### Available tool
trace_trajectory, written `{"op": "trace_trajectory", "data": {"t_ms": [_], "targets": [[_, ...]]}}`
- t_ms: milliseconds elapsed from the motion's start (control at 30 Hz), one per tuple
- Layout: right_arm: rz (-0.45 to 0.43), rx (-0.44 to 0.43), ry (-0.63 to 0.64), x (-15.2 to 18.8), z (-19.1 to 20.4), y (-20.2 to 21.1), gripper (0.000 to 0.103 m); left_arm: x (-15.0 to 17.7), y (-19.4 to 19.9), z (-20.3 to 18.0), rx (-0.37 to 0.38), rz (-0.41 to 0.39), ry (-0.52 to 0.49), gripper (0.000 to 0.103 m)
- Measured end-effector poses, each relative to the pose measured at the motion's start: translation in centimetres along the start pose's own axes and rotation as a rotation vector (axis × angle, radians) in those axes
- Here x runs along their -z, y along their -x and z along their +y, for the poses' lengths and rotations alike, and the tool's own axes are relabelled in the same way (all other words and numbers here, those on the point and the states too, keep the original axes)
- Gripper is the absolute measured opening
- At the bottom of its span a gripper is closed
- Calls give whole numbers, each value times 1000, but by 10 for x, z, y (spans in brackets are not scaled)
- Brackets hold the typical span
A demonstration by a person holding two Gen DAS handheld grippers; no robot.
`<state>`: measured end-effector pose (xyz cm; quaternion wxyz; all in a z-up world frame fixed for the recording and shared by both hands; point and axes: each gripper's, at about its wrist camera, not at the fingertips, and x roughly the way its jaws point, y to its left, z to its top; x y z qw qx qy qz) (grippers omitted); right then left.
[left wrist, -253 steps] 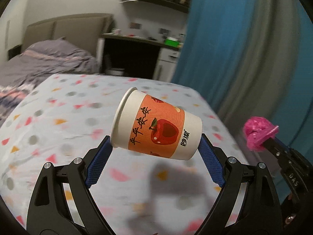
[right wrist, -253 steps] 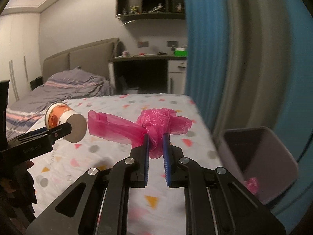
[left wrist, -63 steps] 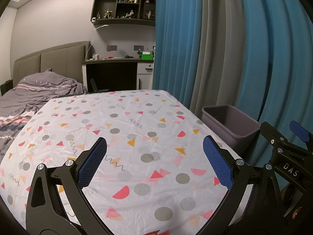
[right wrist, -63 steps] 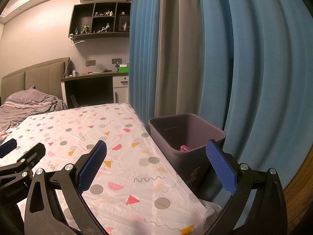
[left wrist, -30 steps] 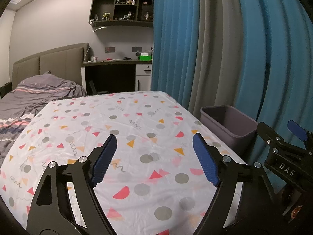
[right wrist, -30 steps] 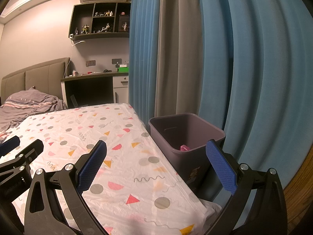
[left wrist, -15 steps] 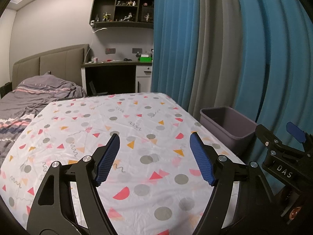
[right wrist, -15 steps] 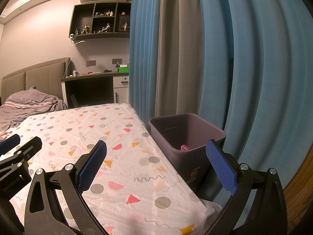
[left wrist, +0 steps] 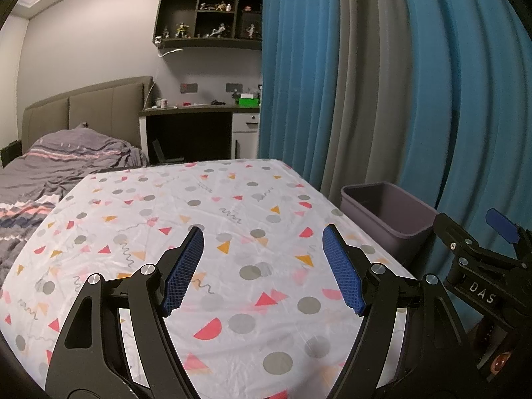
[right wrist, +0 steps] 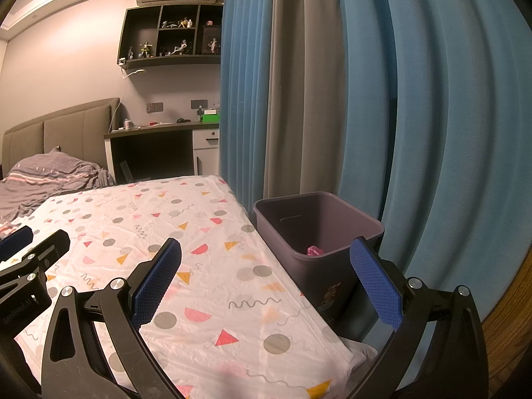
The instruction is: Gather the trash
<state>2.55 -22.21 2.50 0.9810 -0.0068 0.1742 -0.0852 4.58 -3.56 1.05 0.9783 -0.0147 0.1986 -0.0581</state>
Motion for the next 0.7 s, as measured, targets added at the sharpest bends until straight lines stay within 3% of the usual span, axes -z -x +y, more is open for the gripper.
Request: {"op": "trace_trajectory", "data": {"t_ms": [467, 700], "targets": [[-2, 0, -3, -1, 0, 0, 97, -3, 8, 0, -41, -38, -21, 82], [-11, 6, -12, -12, 5, 2, 97, -3, 11, 2, -47, -48, -16, 94]]}}
